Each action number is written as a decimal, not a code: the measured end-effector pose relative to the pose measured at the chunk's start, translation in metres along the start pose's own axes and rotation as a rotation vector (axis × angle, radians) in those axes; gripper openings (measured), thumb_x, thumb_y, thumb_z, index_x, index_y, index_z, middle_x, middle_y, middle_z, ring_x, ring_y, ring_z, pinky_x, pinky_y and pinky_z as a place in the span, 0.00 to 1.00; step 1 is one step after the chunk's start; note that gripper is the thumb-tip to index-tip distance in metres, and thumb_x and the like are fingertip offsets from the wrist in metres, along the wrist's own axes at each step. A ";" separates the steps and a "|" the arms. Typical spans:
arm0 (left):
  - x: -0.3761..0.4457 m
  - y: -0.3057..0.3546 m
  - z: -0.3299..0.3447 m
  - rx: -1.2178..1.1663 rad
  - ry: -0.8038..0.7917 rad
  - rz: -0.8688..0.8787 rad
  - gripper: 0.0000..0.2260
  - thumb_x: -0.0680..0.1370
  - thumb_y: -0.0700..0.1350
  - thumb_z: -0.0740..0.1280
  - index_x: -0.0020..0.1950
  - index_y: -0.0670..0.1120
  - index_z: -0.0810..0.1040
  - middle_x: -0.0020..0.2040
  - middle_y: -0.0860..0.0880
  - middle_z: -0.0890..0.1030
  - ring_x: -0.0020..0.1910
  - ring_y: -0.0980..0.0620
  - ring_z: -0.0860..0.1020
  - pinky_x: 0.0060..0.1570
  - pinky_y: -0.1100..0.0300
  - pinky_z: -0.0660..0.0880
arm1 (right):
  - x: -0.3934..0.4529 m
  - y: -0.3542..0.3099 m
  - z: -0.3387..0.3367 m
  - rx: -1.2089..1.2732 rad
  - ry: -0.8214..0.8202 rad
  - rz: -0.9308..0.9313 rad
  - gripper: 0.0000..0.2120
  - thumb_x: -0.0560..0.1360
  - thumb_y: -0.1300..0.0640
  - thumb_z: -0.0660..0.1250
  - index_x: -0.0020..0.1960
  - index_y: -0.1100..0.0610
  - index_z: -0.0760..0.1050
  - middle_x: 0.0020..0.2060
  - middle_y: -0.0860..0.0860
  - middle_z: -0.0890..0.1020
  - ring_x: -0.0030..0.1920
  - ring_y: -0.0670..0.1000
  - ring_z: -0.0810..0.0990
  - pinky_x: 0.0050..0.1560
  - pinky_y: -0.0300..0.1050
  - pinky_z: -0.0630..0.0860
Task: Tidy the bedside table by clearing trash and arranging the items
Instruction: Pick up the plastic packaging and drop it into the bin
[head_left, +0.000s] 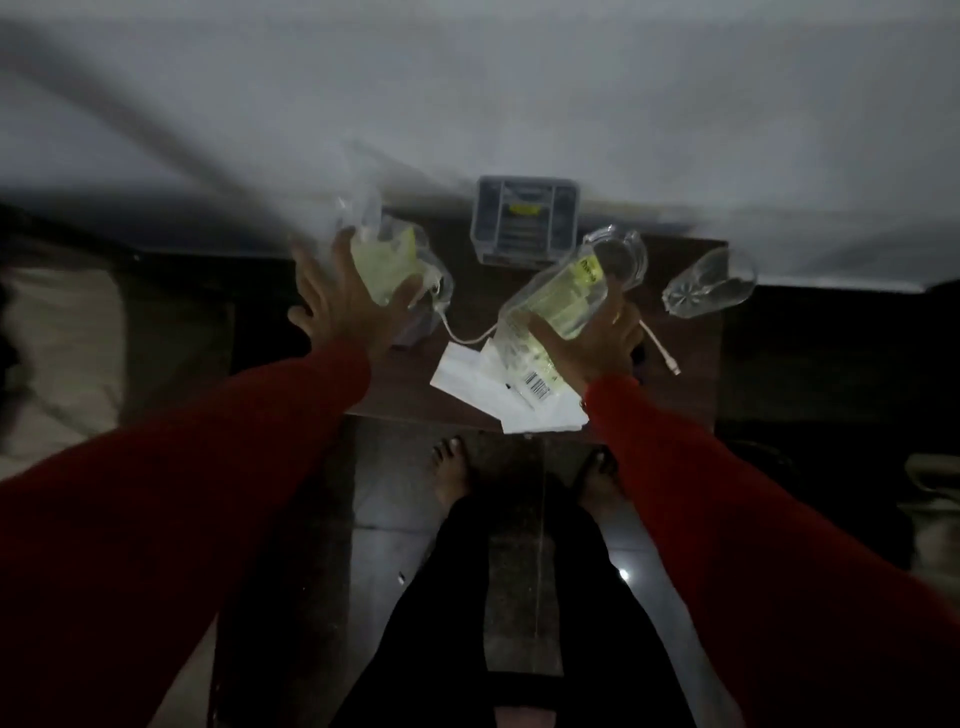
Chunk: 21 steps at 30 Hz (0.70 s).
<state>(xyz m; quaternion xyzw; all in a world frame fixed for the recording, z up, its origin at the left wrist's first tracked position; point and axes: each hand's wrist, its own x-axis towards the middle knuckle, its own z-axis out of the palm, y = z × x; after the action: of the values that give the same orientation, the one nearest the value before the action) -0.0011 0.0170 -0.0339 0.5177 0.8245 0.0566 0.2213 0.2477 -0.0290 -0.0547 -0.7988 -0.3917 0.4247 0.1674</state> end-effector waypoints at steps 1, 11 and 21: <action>0.010 -0.002 0.010 -0.022 -0.051 -0.017 0.47 0.68 0.73 0.71 0.80 0.62 0.50 0.83 0.39 0.39 0.82 0.33 0.49 0.70 0.26 0.54 | 0.008 0.000 0.011 0.011 -0.011 0.026 0.60 0.62 0.31 0.75 0.78 0.45 0.40 0.78 0.57 0.47 0.78 0.64 0.47 0.72 0.69 0.58; 0.005 -0.018 0.063 -0.211 0.062 0.146 0.26 0.72 0.49 0.67 0.70 0.47 0.73 0.73 0.38 0.63 0.71 0.37 0.68 0.69 0.41 0.70 | 0.047 0.029 0.069 -0.107 0.142 0.020 0.49 0.71 0.55 0.73 0.80 0.53 0.44 0.73 0.61 0.63 0.71 0.66 0.64 0.71 0.61 0.64; 0.028 -0.042 0.043 -0.504 0.635 0.232 0.16 0.83 0.46 0.62 0.61 0.34 0.76 0.56 0.30 0.77 0.55 0.34 0.78 0.60 0.47 0.75 | 0.030 0.045 0.027 -0.043 0.445 -0.296 0.16 0.80 0.53 0.62 0.49 0.68 0.76 0.45 0.66 0.79 0.48 0.65 0.79 0.49 0.55 0.68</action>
<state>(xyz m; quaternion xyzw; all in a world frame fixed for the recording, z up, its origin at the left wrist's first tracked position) -0.0279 0.0170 -0.0941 0.4938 0.7484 0.4376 0.0680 0.2573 -0.0366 -0.1140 -0.8101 -0.4667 0.2011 0.2925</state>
